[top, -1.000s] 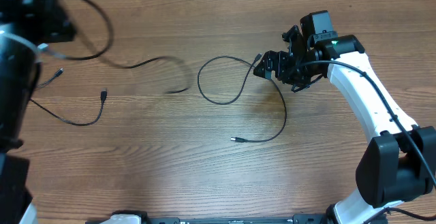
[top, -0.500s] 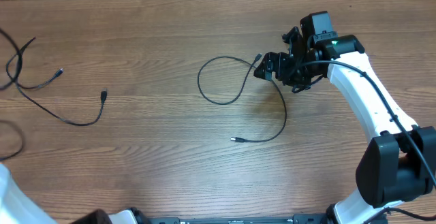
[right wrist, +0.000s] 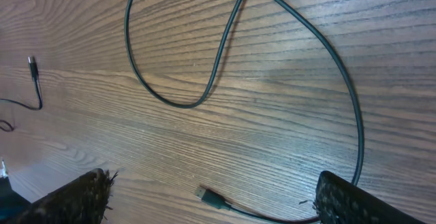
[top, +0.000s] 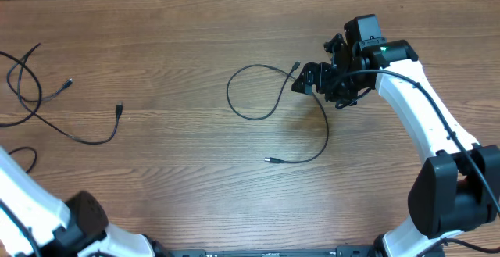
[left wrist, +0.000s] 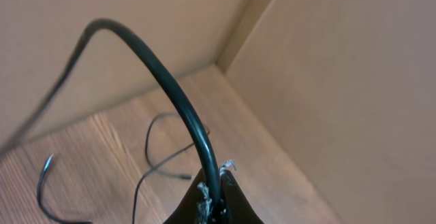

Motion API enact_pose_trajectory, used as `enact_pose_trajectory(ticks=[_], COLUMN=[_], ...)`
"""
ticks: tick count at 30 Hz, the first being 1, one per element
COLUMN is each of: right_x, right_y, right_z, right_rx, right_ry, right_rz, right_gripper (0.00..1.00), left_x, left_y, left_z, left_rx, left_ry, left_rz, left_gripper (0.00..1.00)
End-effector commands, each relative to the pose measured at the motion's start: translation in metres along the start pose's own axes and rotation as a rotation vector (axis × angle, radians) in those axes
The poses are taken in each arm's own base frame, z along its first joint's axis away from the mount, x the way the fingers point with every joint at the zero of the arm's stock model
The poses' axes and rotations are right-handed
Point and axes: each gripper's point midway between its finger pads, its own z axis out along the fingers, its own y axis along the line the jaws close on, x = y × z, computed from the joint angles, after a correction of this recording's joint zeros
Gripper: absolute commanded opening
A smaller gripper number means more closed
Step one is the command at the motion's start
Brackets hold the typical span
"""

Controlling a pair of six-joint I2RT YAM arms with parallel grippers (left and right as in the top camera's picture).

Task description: Untangle cables

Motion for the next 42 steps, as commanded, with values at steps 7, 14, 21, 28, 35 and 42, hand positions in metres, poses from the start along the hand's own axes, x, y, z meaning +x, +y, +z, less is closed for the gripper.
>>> enact_pose_trajectory(ticks=[7, 14, 21, 28, 35, 42], right_x=[0.005, 0.005, 0.005, 0.005, 0.004, 0.004], right_y=[-0.001, -0.002, -0.002, -0.002, -0.002, -0.003], right_z=[0.001, 0.001, 0.001, 0.001, 0.001, 0.001], right_rx=[0.006, 0.006, 0.006, 0.006, 0.01, 0.017], right_ry=[0.016, 0.017, 0.016, 0.015, 0.014, 0.012], right_rz=[0.009, 0.009, 0.009, 0.008, 0.008, 0.008], right_gripper=[0.94, 0.94, 0.94, 0.94, 0.95, 0.95], left_x=[0.055, 0.092, 0.122, 0.135, 0.137, 0.132], left_y=[0.02, 0.032, 0.043, 0.042, 0.041, 0.03], left_z=[0.088, 0.133, 0.167, 0.184, 0.184, 0.171], left_rx=[-0.116, -0.178, -0.232, -0.265, -0.261, -0.217], left_ry=[0.228, 0.348, 0.428, 0.439, 0.446, 0.445], left_rz=[-0.005, 0.01, 0.028, 0.06, 0.063, 0.061], left_gripper=[0.04, 0.04, 0.05, 0.54, 0.79, 0.78])
